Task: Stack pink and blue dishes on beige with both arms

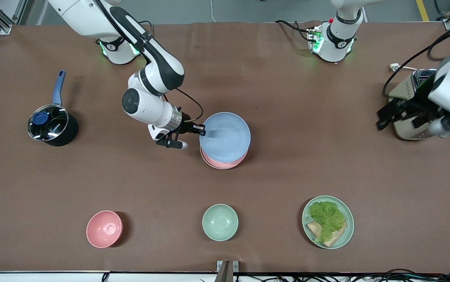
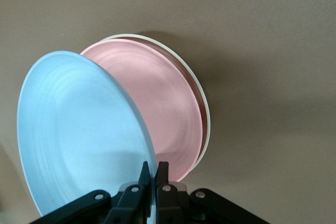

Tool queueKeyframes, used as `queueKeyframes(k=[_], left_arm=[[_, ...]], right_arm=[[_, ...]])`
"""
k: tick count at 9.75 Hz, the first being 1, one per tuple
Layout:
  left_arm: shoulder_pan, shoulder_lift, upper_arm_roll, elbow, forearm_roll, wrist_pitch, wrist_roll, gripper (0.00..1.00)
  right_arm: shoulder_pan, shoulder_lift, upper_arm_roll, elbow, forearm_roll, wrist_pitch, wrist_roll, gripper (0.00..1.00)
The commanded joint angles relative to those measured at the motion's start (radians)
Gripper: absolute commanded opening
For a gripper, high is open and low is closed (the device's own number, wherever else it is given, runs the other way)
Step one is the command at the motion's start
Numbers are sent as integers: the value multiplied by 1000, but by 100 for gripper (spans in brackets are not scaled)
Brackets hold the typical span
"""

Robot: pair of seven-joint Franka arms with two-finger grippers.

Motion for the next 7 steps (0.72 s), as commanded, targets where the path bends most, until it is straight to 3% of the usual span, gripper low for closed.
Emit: queueKeyframes(k=[1,3,4,7], left_arm=[[-171,-166,235,-181,13,-41,137,100],[-273,-234,386,-246,3,-77,226,100],[-290,-251,399,-264,3,-78,221,100],[-282,-252,370,-266,2,-86,207,100]], right_arm=[[-3,31,10,-13,-35,65,16,2],[11,57,10,-40,-43,142,14,3],[14,62,10,-41,-43,144,14,5],[11,80,10,-39,-47,148,11,33]])
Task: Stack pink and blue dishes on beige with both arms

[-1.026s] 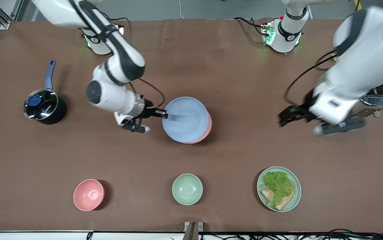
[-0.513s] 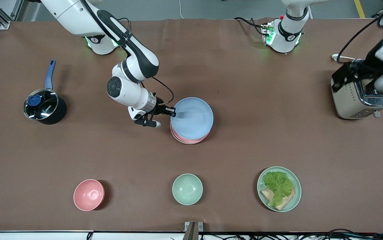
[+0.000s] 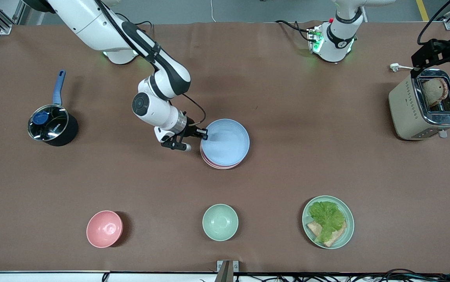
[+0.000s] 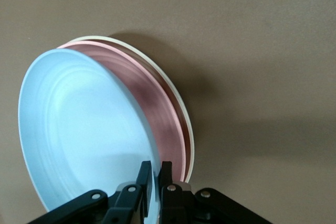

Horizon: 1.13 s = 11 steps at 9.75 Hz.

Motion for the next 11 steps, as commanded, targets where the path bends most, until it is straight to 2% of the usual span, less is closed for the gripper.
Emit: queueKeyframes(k=[1,2,3,4,5,6,8,9,11], left_arm=[[-12,-9,-16,-48,2,-8,-14,100],[-12,-9,-24,-59,2,-7,-18,100],[-14,-11,-27,-68,-10,-8,-44,100],[-12,-11,-42,-70,-33,-7,-100,100],[-5,-9,-57,-70,-41,-5,-124,100],[-2,-5,-58,-68,-41,-2,-126,100],[6,20,-64,-52,-40,-2,-141,100],[47,33,-97,-36,-41,-1,-142,100],[64,31,-119,-41,-40,4,-142,100]], right_arm=[[-10,-5,9,-8,-11,16,10,49],[-17,-13,9,-6,-13,12,7,74],[-30,-43,8,-8,-13,3,4,95],[-40,-85,3,-12,-16,-2,4,100],[-56,-123,-9,-12,-35,-26,4,100],[-79,-161,-40,-12,-99,-80,4,100],[-104,-294,-138,-8,-256,-317,5,100],[-124,-376,-176,0,-329,-440,7,100],[-141,-491,-280,81,-445,-656,-8,100]])
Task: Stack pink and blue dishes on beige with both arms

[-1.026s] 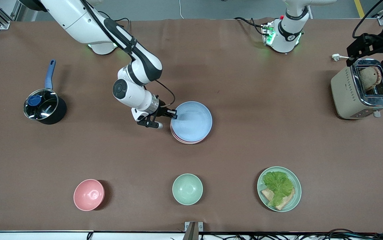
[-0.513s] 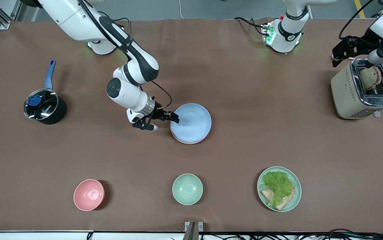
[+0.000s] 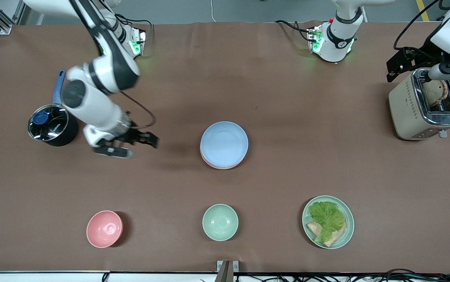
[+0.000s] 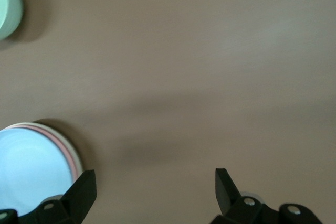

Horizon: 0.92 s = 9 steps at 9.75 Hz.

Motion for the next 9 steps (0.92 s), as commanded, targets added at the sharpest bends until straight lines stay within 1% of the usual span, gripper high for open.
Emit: queueKeyframes(k=[1,2,4,5,6,7,9], left_arm=[[17,14,-19,-11,-8,1,-11,100],[19,17,-19,-11,-8,3,-10,100],[20,18,-19,-8,1,1,13,100],[19,18,-19,-5,4,1,13,100],[20,23,-19,4,4,3,13,100],[16,44,-19,12,5,3,13,100],[13,54,-19,14,5,3,12,100]], right_arm=[[-6,-117,-125,90,-65,-181,-65,100],[-5,-120,-206,179,-65,-278,-146,100],[-12,-119,-294,336,-65,-460,-257,100],[-31,-119,-311,409,-63,-533,-326,100],[-51,-117,-316,469,-63,-591,-384,100],[-58,-120,-328,487,-62,-610,-418,100],[-60,-120,-330,501,-65,-616,-435,100]])
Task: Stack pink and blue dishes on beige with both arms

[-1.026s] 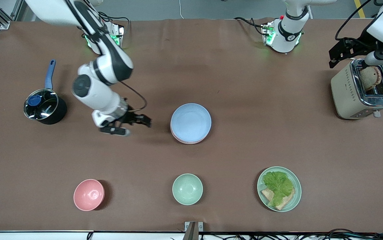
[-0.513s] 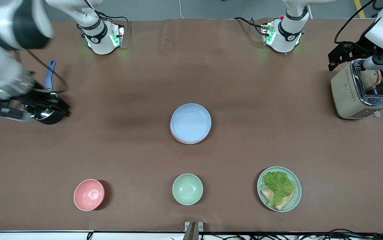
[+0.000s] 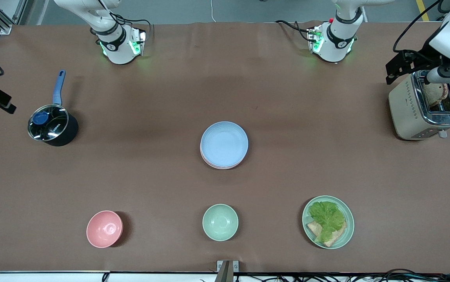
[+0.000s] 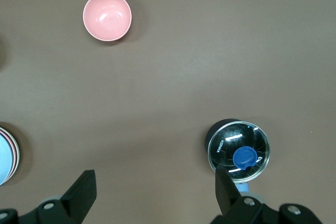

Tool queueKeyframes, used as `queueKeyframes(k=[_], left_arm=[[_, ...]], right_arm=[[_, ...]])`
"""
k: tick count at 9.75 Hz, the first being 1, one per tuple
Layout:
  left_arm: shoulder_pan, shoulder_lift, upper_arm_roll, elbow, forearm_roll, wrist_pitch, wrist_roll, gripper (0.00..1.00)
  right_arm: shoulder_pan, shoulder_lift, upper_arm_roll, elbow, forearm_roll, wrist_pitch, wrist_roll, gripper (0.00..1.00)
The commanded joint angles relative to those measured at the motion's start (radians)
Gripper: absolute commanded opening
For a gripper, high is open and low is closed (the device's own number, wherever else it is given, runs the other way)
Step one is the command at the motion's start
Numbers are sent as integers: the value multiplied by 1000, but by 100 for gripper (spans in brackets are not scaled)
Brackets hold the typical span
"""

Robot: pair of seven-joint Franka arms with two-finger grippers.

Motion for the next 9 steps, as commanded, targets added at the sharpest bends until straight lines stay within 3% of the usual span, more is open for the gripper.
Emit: queueKeyframes(k=[1,9], left_arm=[[5,29,-11,3,7,1,9,100],[3,31,-13,27,8,-5,4,100]], right_arm=[[-7,20,6,46,-15,-21,-16,100],[-7,21,6,51,-18,-44,-26,100]])
